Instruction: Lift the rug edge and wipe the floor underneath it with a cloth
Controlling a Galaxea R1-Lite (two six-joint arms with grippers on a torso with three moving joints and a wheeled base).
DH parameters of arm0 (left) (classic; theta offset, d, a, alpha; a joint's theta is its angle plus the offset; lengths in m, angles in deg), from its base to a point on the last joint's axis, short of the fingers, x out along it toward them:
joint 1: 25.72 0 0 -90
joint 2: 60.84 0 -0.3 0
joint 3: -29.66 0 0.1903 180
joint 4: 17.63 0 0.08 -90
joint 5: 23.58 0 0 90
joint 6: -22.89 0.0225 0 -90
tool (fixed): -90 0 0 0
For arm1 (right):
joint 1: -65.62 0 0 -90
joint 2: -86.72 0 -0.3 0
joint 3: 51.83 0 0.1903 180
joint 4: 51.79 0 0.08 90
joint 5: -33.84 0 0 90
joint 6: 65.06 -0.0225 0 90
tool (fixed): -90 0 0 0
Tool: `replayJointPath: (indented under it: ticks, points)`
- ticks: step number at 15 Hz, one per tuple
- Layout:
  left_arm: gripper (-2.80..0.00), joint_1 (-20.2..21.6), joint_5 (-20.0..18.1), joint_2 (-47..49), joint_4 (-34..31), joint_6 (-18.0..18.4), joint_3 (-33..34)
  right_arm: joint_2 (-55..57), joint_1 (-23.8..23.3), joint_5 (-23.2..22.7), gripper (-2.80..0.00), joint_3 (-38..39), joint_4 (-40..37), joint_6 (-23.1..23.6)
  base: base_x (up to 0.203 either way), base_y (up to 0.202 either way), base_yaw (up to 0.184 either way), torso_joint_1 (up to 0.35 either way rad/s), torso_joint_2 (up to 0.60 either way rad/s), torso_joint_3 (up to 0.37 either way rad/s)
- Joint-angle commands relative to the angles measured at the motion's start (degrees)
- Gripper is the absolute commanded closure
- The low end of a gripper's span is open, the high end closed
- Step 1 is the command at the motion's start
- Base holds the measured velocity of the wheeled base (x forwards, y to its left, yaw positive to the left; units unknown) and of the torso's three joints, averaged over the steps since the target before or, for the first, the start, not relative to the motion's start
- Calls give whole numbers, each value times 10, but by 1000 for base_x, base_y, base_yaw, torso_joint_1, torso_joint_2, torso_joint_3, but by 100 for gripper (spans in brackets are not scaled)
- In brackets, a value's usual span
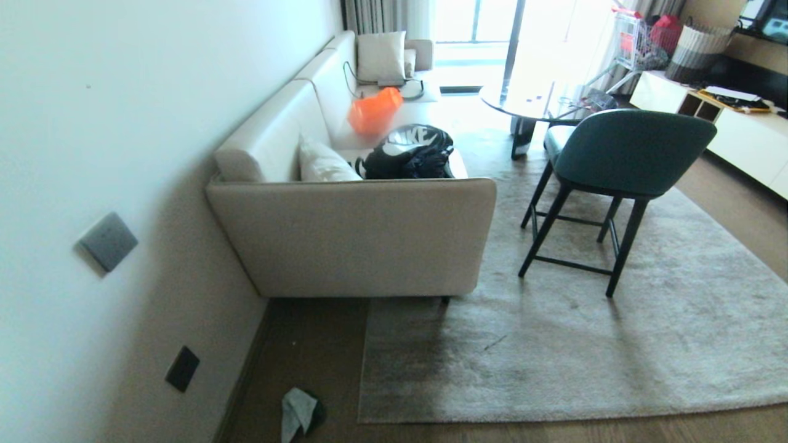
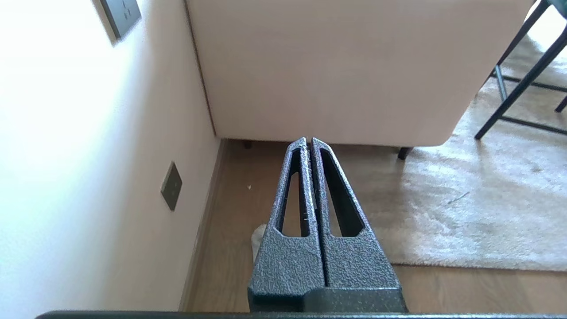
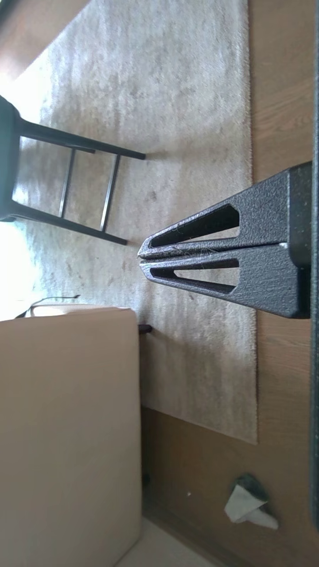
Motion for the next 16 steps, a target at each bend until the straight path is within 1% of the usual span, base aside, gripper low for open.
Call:
replayJointPath:
  ticks: [1, 7, 13, 16]
  points:
    - [0, 0, 0, 0, 0, 0, 0, 1, 0, 1, 0, 0, 0, 0, 0, 0, 0, 134, -500, -364]
    - [0, 0, 0, 0, 0, 0, 0, 1, 0, 0, 0, 0, 0, -1, 0, 0, 0, 166, -525, -362]
    - [0, 0, 0, 0, 0, 0, 0, 1, 0, 0, 0, 0, 0, 2, 0, 0, 0, 219, -584, -367]
    - [0, 0, 0, 0, 0, 0, -1, 1, 0, -1, 0, 0, -1, 4, 0, 0, 0, 187, -475, -287]
